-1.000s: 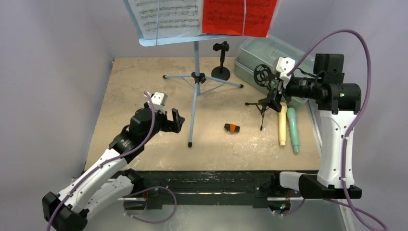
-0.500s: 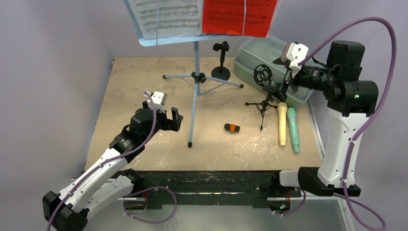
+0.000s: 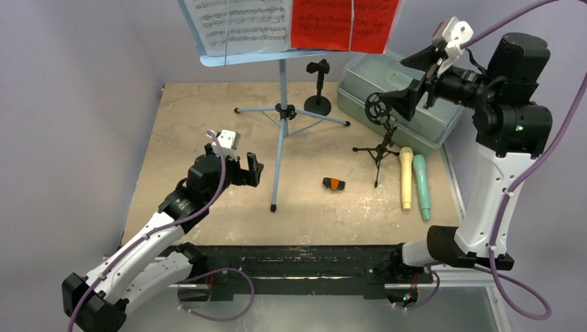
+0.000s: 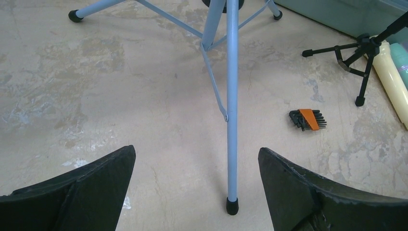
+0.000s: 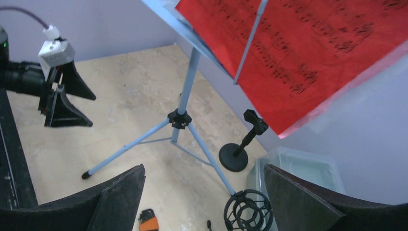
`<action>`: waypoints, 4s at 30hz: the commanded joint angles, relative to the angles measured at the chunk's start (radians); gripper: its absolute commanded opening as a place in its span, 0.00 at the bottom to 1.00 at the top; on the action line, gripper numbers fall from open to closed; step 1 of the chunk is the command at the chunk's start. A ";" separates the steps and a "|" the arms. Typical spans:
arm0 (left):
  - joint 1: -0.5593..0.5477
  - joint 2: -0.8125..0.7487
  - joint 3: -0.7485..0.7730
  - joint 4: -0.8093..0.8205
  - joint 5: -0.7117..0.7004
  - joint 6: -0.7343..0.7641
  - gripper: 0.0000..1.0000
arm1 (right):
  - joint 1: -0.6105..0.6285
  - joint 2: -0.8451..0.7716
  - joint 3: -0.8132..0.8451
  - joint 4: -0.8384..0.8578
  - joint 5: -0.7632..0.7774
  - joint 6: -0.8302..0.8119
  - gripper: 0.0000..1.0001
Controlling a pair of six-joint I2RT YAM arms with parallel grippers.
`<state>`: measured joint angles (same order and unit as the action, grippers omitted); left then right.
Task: Pack up the instrument practice props
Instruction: Pick up the sheet music from the music stand.
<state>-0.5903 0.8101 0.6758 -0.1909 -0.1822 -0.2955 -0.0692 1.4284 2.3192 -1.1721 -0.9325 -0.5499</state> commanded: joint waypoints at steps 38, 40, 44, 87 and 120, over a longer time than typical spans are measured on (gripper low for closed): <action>0.004 0.032 0.050 0.056 0.021 -0.039 0.99 | -0.027 0.161 -0.118 0.818 -0.094 1.168 0.93; 0.003 0.036 0.050 0.057 0.022 -0.040 0.99 | -0.027 0.163 -0.137 0.847 -0.120 1.197 0.90; 0.004 0.038 0.051 0.059 0.024 -0.042 0.99 | -0.027 0.171 -0.152 0.900 -0.168 1.236 0.81; 0.004 0.055 0.082 0.076 0.096 -0.112 0.98 | -0.026 0.323 0.113 1.091 -0.098 1.288 0.00; 0.004 0.025 0.066 0.080 0.114 -0.131 0.98 | -0.037 0.148 0.423 0.646 0.338 0.782 0.00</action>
<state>-0.5903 0.8543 0.7147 -0.1570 -0.0818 -0.4099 -0.0998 1.6318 2.6888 -0.5064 -0.6575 0.2932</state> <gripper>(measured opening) 0.980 0.004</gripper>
